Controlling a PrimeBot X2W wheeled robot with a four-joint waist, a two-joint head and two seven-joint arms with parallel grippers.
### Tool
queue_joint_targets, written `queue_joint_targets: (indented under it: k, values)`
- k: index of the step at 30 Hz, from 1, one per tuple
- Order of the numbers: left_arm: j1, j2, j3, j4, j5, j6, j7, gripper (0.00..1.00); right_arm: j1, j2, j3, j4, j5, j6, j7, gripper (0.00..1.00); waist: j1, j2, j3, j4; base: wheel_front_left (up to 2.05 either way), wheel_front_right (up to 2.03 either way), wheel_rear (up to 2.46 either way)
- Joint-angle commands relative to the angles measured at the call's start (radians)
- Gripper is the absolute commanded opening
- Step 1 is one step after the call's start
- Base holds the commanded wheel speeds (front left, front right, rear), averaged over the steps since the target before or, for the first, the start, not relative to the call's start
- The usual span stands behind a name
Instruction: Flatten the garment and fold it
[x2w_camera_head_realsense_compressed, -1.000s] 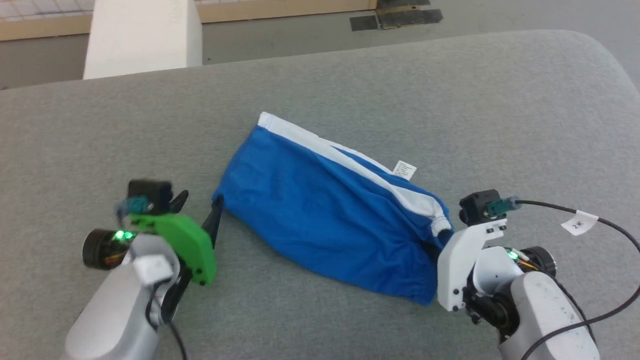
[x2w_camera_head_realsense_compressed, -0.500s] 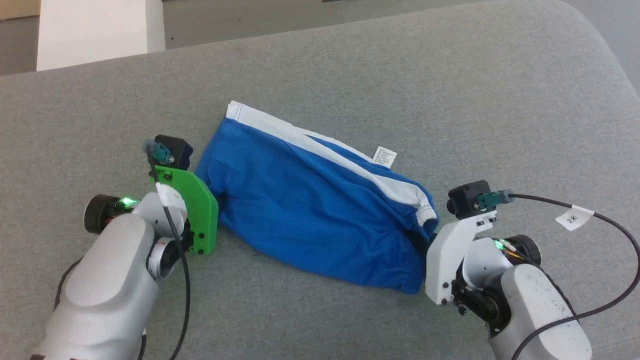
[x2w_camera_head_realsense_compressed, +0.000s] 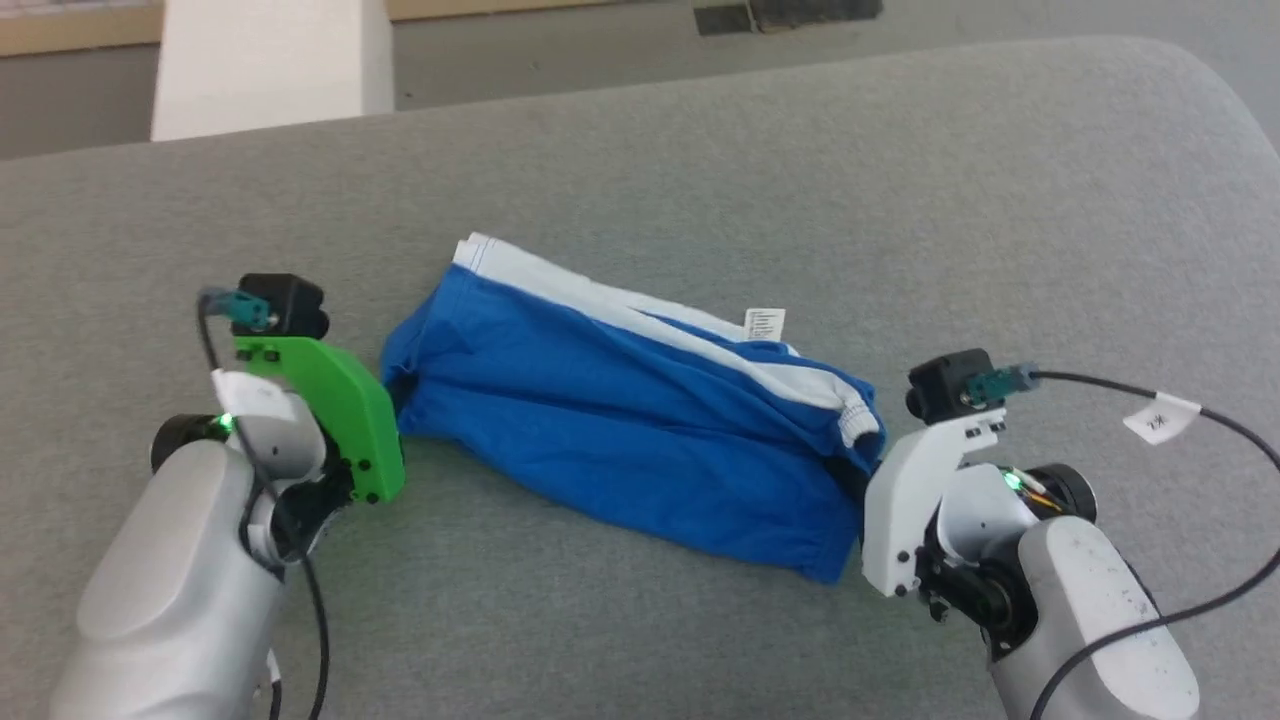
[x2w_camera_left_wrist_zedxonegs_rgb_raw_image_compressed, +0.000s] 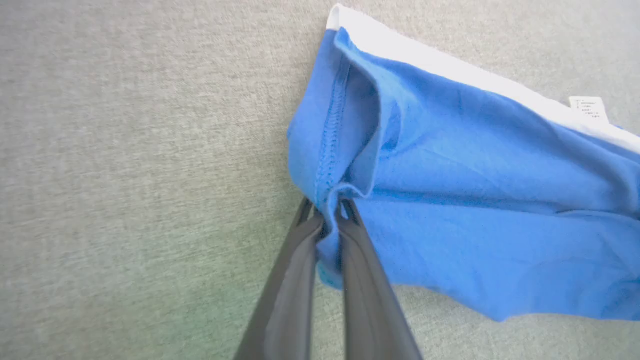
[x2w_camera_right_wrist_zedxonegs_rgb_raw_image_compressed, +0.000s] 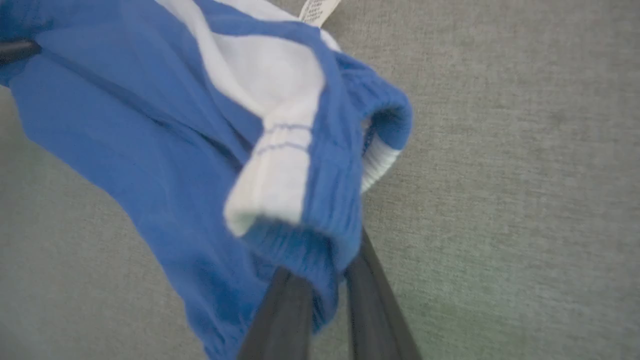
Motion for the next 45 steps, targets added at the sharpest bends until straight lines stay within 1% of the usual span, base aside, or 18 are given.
queue_joint_targets:
  k: [1,4,8,12,17,22,23,24,31,34,36,38,39,40,42,43,45]
  values:
    - [0.032,0.013,0.013,-0.023,-0.013,0.005,-0.011,0.00,-0.020,0.000,-0.007,-0.017,-0.005,-0.002,0.024,0.00,0.0000,0.0000,-0.029,0.033,0.00,0.00,0.00]
    - [0.102,0.010,0.029,-0.094,-0.040,0.011,-0.030,0.00,-0.033,-0.021,-0.014,-0.049,-0.026,-0.002,0.097,0.00,0.0000,0.0000,-0.044,0.055,0.00,0.00,0.00]
    - [0.224,-0.004,0.040,-0.200,-0.064,0.041,-0.062,0.00,-0.061,-0.074,-0.012,-0.080,-0.013,-0.002,0.191,0.00,0.0000,0.0000,-0.058,0.092,0.00,0.00,0.00]
    - [0.336,-0.028,0.037,-0.278,-0.086,0.073,-0.074,0.00,-0.081,-0.127,0.004,-0.076,-0.001,-0.002,0.268,0.00,0.0000,0.0000,-0.066,0.129,0.00,0.00,0.00]
    - [0.428,-0.043,-0.002,-0.319,-0.096,0.088,-0.049,0.00,-0.079,-0.169,0.012,-0.041,-0.009,-0.002,0.316,0.00,0.0000,0.0000,-0.073,0.166,0.00,0.00,0.00]
    - [0.441,-0.056,-0.006,-0.331,-0.099,0.097,-0.058,0.00,-0.058,-0.156,-0.010,-0.009,-0.012,-0.002,0.318,0.00,0.0000,0.0000,-0.081,0.180,0.00,0.00,0.00]
    - [0.434,-0.055,-0.003,-0.332,-0.095,0.099,-0.065,0.89,-0.056,-0.153,-0.012,-0.010,-0.012,-0.002,0.311,0.27,0.0000,0.0000,-0.083,0.180,0.00,0.00,0.00]
    - [0.424,-0.054,0.004,-0.334,-0.089,0.102,-0.078,1.00,-0.053,-0.149,-0.017,-0.013,-0.009,-0.002,0.299,1.00,0.0000,0.0000,-0.087,0.178,0.00,0.00,0.00]
    - [0.380,-0.030,0.063,-0.342,-0.054,0.128,-0.160,1.00,-0.002,-0.126,-0.047,-0.093,0.020,-0.002,0.216,1.00,0.0000,0.0000,-0.118,0.153,0.00,0.00,0.00]
    - [0.381,-0.015,0.107,-0.361,-0.033,0.146,-0.230,1.00,0.062,-0.090,-0.098,-0.160,0.011,-0.002,0.169,1.00,0.0000,0.0000,-0.130,0.142,0.00,0.00,0.00]
    - [0.377,0.002,0.133,-0.378,0.010,0.145,-0.318,1.00,0.108,-0.060,-0.140,-0.202,-0.017,-0.002,0.138,1.00,0.0000,0.0000,-0.134,0.137,0.00,0.00,0.00]
    - [0.375,0.025,0.143,-0.388,0.075,0.131,-0.428,1.00,0.152,-0.033,-0.176,-0.236,-0.054,-0.002,0.118,1.00,0.0000,0.0000,-0.135,0.132,0.00,0.00,0.00]
    - [0.371,0.035,0.148,-0.394,0.118,0.124,-0.506,1.00,0.172,-0.022,-0.188,-0.252,-0.078,-0.002,0.109,1.00,0.0000,0.0000,-0.135,0.130,0.00,0.00,0.00]
    - [0.372,0.043,0.148,-0.393,0.149,0.119,-0.558,1.00,0.187,-0.015,-0.196,-0.261,-0.093,-0.002,0.106,1.00,0.0000,0.0000,-0.136,0.128,0.00,0.00,0.00]
    - [0.373,0.059,0.149,-0.381,0.222,0.119,-0.679,1.00,0.209,-0.006,-0.206,-0.274,-0.121,-0.002,0.108,1.00,0.0000,0.0000,-0.136,0.123,0.00,0.00,0.00]
    - [0.376,0.063,0.153,-0.375,0.255,0.122,-0.720,1.00,0.212,-0.003,-0.208,-0.275,-0.134,-0.002,0.110,1.00,0.0000,0.0000,-0.135,0.120,0.00,0.00,0.00]
    - [0.379,0.055,0.163,-0.376,0.306,0.128,-0.752,1.00,0.208,-0.001,-0.206,-0.269,-0.145,-0.002,0.115,1.00,0.0000,0.0000,-0.132,0.119,0.00,0.00,0.00]
